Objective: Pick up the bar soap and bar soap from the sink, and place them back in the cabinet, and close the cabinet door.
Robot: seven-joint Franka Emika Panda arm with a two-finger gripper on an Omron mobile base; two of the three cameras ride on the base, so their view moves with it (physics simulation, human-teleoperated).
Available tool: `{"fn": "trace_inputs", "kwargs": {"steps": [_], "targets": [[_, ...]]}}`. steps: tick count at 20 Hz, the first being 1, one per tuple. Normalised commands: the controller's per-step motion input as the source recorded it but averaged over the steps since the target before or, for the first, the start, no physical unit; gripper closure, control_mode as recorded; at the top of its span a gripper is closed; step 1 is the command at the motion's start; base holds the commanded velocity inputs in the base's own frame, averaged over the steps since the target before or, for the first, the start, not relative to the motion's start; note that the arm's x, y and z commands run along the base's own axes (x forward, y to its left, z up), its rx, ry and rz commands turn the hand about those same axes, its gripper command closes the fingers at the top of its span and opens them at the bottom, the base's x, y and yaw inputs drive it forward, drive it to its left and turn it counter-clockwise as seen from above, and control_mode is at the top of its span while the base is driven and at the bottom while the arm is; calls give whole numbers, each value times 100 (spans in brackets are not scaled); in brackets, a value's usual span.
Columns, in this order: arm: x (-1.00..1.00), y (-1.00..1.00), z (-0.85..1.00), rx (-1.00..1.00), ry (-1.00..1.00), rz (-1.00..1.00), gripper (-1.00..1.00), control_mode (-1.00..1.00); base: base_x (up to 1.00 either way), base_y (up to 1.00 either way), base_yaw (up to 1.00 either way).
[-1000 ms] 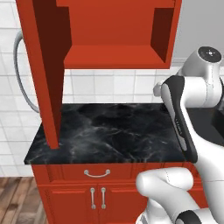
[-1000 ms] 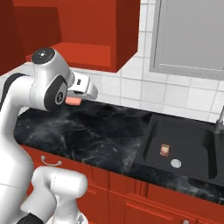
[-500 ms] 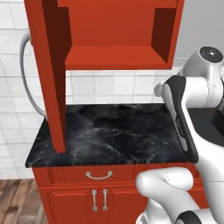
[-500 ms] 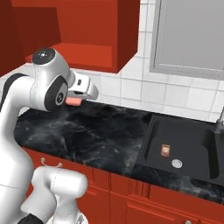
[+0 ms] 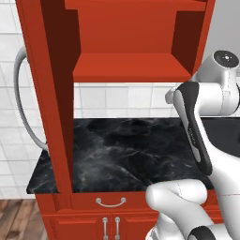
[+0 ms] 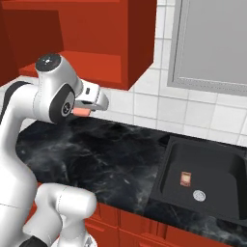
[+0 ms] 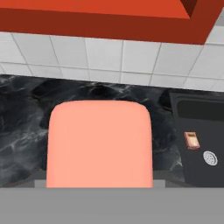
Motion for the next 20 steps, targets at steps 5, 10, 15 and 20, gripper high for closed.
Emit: {"fn": "trace_inputs", "kwargs": {"steps": [5, 10, 15, 20], "targets": [[0, 0, 0, 0, 0, 0, 100, 100, 44, 15, 7], [0, 0, 0, 0, 0, 0, 100, 100, 20, 33, 4], [0, 0, 0, 0, 0, 0, 100, 100, 8, 45, 0], [0, 0, 0, 0, 0, 0, 100, 100, 1, 39, 1]]}}
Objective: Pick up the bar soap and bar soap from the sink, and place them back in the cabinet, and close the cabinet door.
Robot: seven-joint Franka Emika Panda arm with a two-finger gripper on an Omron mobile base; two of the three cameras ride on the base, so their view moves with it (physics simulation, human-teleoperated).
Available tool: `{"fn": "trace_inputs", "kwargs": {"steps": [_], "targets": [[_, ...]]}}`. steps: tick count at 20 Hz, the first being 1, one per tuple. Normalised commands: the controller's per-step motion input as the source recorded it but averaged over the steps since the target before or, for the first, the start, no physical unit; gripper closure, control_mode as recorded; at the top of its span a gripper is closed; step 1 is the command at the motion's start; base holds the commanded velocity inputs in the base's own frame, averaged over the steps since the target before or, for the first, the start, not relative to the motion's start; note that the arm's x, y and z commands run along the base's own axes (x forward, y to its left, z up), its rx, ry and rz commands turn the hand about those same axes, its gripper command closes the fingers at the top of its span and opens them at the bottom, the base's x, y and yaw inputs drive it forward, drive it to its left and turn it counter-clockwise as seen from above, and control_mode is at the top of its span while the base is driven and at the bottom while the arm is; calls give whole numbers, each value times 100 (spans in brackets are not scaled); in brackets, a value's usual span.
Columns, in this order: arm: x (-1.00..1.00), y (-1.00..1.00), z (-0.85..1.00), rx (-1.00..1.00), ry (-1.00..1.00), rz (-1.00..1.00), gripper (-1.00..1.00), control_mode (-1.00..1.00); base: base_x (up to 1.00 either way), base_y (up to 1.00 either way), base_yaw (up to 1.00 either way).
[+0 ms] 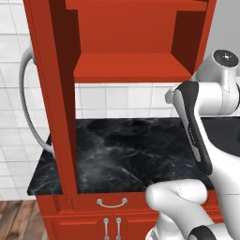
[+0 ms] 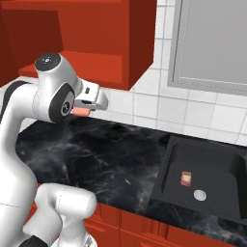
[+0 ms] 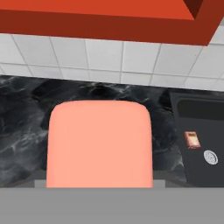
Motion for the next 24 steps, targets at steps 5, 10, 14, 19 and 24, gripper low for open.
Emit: {"fn": "trace_inputs", "kwargs": {"steps": [5, 10, 14, 19, 24], "targets": [[0, 17, 0, 0, 0, 0, 100, -100, 0, 25, 1], [0, 44, 7, 0, -1, 0, 100, -100, 0, 0, 0], [1, 38, 24, 0, -6, 0, 100, -100, 0, 0, 0], [13, 7, 18, 0, -8, 0, 100, -100, 0, 0, 0], [3, 0, 18, 0, -16, 0, 100, -100, 0, 0, 0]]}}
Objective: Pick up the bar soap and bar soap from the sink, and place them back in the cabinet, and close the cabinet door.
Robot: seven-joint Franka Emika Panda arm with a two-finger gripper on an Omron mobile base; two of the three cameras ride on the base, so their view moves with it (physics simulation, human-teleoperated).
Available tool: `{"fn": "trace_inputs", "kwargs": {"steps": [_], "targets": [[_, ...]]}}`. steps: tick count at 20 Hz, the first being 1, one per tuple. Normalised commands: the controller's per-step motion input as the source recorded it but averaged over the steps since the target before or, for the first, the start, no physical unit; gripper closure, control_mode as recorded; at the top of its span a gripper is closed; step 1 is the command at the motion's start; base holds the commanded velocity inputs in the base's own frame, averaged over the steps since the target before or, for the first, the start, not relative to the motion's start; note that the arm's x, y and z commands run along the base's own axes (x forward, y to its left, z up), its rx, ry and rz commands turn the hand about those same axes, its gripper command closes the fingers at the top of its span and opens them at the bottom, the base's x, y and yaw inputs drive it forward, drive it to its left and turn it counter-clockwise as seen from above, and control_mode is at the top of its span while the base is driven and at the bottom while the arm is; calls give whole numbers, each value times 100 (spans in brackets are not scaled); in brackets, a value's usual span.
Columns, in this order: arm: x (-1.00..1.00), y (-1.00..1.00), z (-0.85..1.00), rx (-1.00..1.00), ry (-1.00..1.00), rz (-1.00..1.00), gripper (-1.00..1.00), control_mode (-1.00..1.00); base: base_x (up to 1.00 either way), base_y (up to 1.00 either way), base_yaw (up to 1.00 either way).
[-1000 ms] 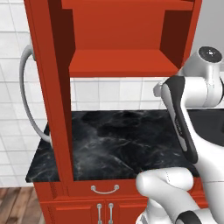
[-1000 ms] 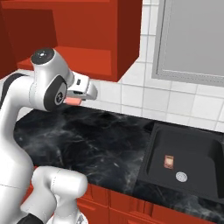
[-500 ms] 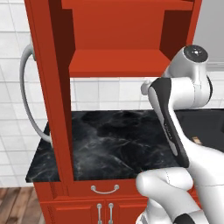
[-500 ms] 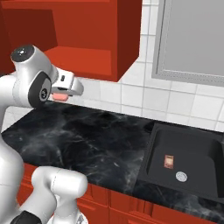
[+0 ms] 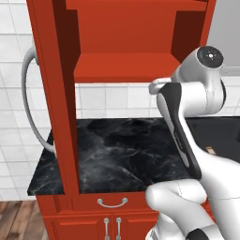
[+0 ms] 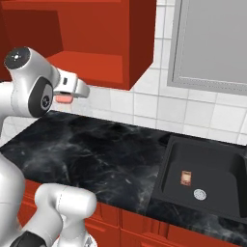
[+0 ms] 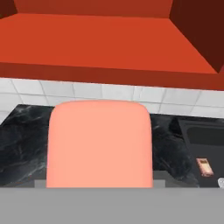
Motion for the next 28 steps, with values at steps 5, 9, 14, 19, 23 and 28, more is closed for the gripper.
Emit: {"fn": "trace_inputs", "kwargs": {"steps": [5, 9, 14, 19, 23, 28], "targets": [[6, 0, 23, 0, -15, 0, 100, -100, 0, 0, 0], [9, 0, 28, 0, -11, 0, 100, -100, 0, 0, 0], [11, 0, 24, 0, -6, 0, 100, -100, 0, 0, 0], [22, 4, 21, 0, -1, 0, 100, -100, 0, 0, 0], [19, 10, 23, 0, 0, 0, 100, -100, 0, 0, 0], [27, 7, 21, 0, 0, 0, 100, -100, 0, 0, 0]]}}
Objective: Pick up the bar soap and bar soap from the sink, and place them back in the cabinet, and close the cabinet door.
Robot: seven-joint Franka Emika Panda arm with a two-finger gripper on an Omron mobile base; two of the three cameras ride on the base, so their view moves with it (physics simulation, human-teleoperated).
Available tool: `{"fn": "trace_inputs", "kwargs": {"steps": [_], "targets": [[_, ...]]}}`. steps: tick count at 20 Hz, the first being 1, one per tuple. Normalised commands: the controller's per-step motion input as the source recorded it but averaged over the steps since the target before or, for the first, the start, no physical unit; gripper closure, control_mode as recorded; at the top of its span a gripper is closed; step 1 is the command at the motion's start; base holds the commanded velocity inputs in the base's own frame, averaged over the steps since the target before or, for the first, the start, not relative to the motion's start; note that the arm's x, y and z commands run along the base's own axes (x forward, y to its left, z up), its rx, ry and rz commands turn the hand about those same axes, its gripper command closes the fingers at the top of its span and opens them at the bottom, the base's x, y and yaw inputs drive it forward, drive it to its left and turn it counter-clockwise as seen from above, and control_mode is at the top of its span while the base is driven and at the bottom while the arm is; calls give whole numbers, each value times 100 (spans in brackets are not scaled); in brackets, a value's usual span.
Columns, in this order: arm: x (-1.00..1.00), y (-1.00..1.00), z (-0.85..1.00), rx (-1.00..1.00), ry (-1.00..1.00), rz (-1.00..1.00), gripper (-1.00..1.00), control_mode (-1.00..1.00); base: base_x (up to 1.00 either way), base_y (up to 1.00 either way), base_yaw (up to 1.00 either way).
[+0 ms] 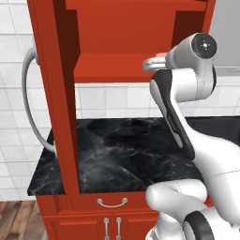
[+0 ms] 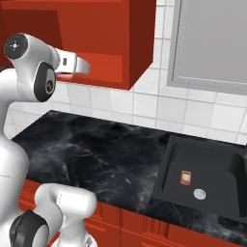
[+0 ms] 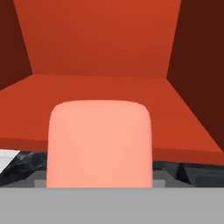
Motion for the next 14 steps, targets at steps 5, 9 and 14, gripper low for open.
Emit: {"fn": "trace_inputs", "kwargs": {"steps": [5, 9, 14], "targets": [[31, 6, 7, 0, 0, -1, 100, -100, 0, 0, 0], [27, 0, 0, -1, -1, 0, 100, -100, 0, 0, 0], [24, 3, -2, -4, -1, 0, 100, -100, 0, 0, 0]]}}
